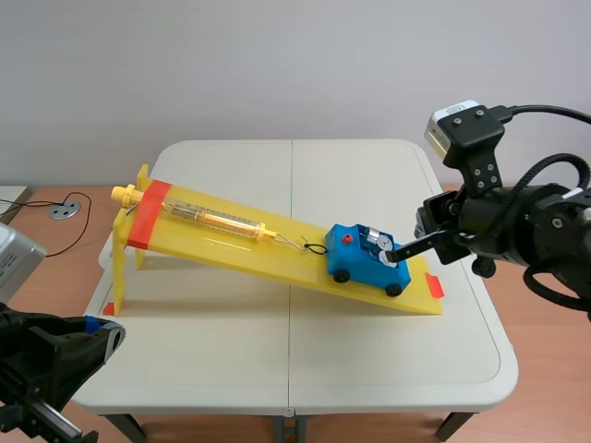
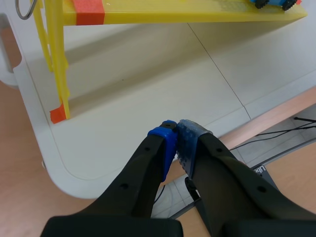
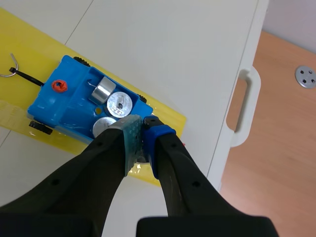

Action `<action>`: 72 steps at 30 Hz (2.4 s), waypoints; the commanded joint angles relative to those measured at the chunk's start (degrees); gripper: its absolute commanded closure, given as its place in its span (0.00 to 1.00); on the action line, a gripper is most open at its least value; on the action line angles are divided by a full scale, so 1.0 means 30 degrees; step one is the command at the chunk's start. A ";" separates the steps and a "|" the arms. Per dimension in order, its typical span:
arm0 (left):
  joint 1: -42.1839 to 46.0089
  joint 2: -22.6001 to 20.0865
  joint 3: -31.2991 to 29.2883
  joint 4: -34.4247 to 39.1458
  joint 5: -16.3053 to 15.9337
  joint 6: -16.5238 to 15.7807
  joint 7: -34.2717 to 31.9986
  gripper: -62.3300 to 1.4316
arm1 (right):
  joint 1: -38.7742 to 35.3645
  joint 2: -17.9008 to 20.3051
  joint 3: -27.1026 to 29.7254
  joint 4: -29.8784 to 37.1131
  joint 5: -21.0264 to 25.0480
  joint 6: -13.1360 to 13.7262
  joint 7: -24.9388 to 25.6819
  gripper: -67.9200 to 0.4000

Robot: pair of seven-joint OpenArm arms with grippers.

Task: Place the four metal weights on the blue cart on the ramp.

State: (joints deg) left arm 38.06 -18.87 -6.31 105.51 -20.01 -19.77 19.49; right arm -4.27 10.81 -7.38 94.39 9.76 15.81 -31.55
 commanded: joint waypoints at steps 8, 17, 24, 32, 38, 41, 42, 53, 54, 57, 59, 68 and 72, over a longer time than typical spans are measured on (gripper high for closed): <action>-0.0685 0.0299 -0.0153 0.1304 -0.1413 -0.0685 -0.1617 0.93 | 0.3490 -0.1027 -0.0998 -0.0525 -0.0860 -0.0860 0.3657 0.98; -0.0685 0.0306 -0.0153 0.1304 -0.1413 -0.0685 -0.1617 0.93 | 0.3701 -0.1158 -0.1698 -0.1523 -0.1501 -0.0998 0.3905 0.98; -0.0692 0.0306 -0.0153 0.1304 -0.1413 -0.0685 -0.1617 0.93 | 0.3708 -0.1399 -0.1756 -0.2368 -0.1566 -0.0991 0.4634 0.98; -0.0692 0.0306 -0.0153 0.1304 -0.1413 -0.0685 -0.1625 0.93 | 0.3723 -0.1552 -0.2171 -0.2922 -0.1566 -0.0984 0.5151 0.98; -0.0692 0.0306 -0.0153 0.1304 -0.1413 -0.0685 -0.1625 0.93 | 0.3818 -0.1545 -0.2317 -0.2951 -0.1566 -0.0976 0.5231 0.88; -0.0692 0.0306 -0.0153 0.1304 -0.1413 -0.0685 -0.1625 0.93 | 0.3883 -0.1537 -0.2317 -0.2951 -0.1559 -0.0648 0.5209 0.74; -0.0692 0.0306 -0.0153 0.1304 -0.1413 -0.0685 -0.1625 0.93 | 0.3898 -0.1537 -0.2317 -0.2943 -0.1552 -0.0437 0.5187 0.71; -0.0692 0.0299 -0.0153 0.1319 -0.1413 -0.0852 -0.1617 0.93 | 0.2025 -0.0117 -0.0721 0.1530 0.1996 0.0109 0.2594 0.79; -0.0692 0.0299 -0.0153 0.1355 -0.1406 -0.1020 -0.1581 0.93 | 0.1654 0.0160 -0.0372 0.2171 0.2186 0.0109 0.2310 0.85; -0.0692 0.0306 -0.0153 0.1821 -0.1406 -0.1566 -0.1406 0.93 | 0.0488 0.1078 0.0627 0.3665 0.2521 0.0102 0.1785 0.98; -0.0692 0.0306 -0.0153 0.2361 -0.1399 -0.1836 -0.1362 0.93 | -0.0328 0.1749 0.1231 0.4284 0.2761 0.0117 0.1770 0.99; -0.2011 0.1967 0.0102 0.4080 -0.0474 -0.1923 -0.1392 0.93 | -0.4983 0.4466 0.4415 0.6273 0.5756 0.3840 0.1457 0.98; -0.3242 0.2645 0.1428 0.4065 0.1304 -0.1902 -0.1413 0.93 | -0.7679 0.5049 0.5880 0.7125 0.6382 0.5253 0.1472 0.98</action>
State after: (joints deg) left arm 31.33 -12.36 -4.43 111.39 -15.84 -22.76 21.02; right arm -26.33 22.96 8.36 109.51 25.45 29.26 -32.29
